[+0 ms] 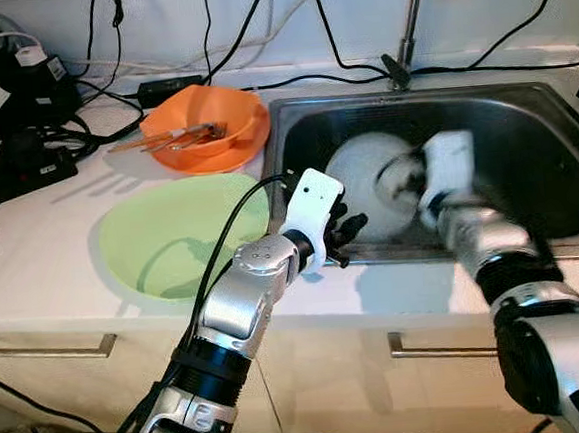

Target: Kitchen organization

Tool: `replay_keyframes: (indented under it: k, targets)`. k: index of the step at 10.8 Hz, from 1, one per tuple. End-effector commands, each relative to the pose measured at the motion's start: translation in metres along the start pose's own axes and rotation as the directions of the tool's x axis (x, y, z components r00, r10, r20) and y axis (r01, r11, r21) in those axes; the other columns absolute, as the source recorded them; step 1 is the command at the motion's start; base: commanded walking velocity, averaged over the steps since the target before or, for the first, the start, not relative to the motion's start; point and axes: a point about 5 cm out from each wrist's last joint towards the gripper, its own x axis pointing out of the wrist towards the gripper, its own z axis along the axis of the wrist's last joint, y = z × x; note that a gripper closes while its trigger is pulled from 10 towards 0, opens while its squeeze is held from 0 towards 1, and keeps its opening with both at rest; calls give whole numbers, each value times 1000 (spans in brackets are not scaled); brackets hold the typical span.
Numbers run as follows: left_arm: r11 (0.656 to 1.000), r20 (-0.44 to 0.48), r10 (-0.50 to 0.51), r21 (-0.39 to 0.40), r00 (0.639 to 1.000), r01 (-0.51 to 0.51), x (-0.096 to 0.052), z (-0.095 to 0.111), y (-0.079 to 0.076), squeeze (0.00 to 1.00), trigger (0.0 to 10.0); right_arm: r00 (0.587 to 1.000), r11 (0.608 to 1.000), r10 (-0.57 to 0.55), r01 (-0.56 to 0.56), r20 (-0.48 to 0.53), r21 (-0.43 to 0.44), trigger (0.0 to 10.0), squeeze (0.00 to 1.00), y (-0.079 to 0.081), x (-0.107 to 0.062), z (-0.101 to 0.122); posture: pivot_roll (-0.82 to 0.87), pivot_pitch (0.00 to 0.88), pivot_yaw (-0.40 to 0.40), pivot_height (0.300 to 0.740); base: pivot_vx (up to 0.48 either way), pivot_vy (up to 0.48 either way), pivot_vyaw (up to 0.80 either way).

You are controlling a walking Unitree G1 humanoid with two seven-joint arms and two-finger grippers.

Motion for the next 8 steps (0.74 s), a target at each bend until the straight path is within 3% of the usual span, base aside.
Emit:
replay_keyframes:
  k: [1, 4, 5, 6, 7, 8]
  targets:
    - [1000, 4, 7, 3, 1000, -7, -2, 2, 1, 0, 10000, 999, 999, 25, -23, 36, -43, 10000, 0, 5, 1, 14, 62, 0, 38, 740, 0, 0, 0]
    - [1000, -7, 26, 2, 1000, -26, -5, 0, 4, 0, 10000, 999, 992, 47, -50, -26, -120, 10000, 0, 15, 4, 0, 81, 0, 31, 740, 0, 0, 0]
    - [1000, -9, 27, 2, 1000, -27, -5, 0, 3, 0, 10000, 998, 991, 51, -54, -27, -120, 10000, 271, 15, 4, -1, 81, 0, 31, 740, 0, 0, 0]
    - [1000, -10, 23, 2, 1000, -23, -5, 0, 3, 0, 10000, 998, 991, 57, -59, -23, -118, 10000, 1000, 16, 4, -1, 80, 0, 33, 740, 0, 0, 0]
    - [1000, -13, 18, 2, 1000, -18, -5, -1, 2, 0, 10000, 998, 991, 52, -54, -19, -125, 10000, 890, 16, 4, 0, 78, 0, 35, 740, 0, 0, 0]
    - [1000, -15, 17, 4, 1000, -16, -4, -1, 2, 0, 10000, 999, 991, 47, -48, -13, -125, 10000, 0, 15, 4, 0, 75, 0, 37, 740, 0, 0, 0]
